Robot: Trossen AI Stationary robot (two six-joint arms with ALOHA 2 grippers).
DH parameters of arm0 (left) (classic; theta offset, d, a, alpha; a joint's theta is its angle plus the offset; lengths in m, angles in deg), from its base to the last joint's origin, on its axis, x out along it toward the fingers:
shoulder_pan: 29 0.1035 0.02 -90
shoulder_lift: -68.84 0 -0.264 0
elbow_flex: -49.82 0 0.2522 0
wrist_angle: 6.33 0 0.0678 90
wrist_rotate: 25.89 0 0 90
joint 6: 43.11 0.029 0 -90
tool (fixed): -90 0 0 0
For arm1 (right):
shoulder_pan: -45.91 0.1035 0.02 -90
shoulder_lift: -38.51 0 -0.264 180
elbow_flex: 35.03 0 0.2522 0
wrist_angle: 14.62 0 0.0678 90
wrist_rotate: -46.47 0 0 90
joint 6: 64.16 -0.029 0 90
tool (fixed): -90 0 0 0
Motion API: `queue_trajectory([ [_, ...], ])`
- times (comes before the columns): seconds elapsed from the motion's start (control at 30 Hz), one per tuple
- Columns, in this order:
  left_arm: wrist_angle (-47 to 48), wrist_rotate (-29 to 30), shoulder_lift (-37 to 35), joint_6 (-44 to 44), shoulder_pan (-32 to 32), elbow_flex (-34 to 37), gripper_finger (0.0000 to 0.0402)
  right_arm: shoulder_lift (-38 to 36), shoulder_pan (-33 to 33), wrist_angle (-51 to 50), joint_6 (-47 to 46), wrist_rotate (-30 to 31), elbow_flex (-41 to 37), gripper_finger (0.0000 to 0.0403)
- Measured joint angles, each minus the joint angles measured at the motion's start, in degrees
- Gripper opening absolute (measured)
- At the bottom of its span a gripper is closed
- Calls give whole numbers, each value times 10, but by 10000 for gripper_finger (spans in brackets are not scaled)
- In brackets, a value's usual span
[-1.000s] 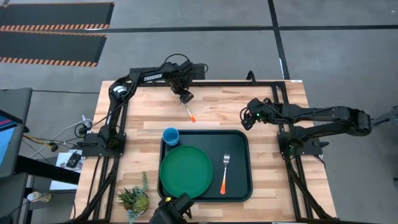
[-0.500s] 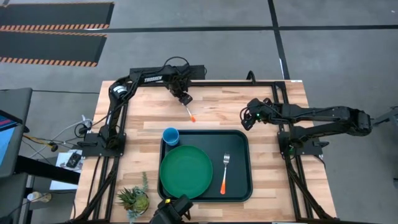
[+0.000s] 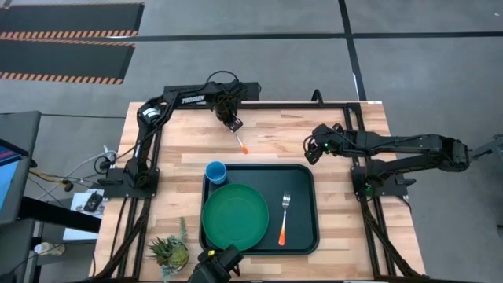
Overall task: Pick and place plate/cup/fork/spoon on tray
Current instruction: Put the orange spoon on the black tray to the right of the orange fork
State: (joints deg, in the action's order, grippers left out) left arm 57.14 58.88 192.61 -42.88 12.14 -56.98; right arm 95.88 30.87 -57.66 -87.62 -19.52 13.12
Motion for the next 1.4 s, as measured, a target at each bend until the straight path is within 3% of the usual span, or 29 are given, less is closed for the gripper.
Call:
queue_trajectory([
  [0.17,-6,-6,-2,-5,0,-2,7,0,0,0,0,0,0,233],
  [0.47,-11,2,-2,-39,-4,-1,2,0,0,0,0,0,0,233],
  [0.8,-86,-15,-51,-147,-39,2,1,-4,-18,20,0,1,0,233],
  [1.07,-202,-17,-116,-242,-121,1,1,-88,-44,4,2,-35,18,233],
  [1.4,-392,5,-111,-276,-287,6,0,-239,-50,-74,44,-45,108,233],
])
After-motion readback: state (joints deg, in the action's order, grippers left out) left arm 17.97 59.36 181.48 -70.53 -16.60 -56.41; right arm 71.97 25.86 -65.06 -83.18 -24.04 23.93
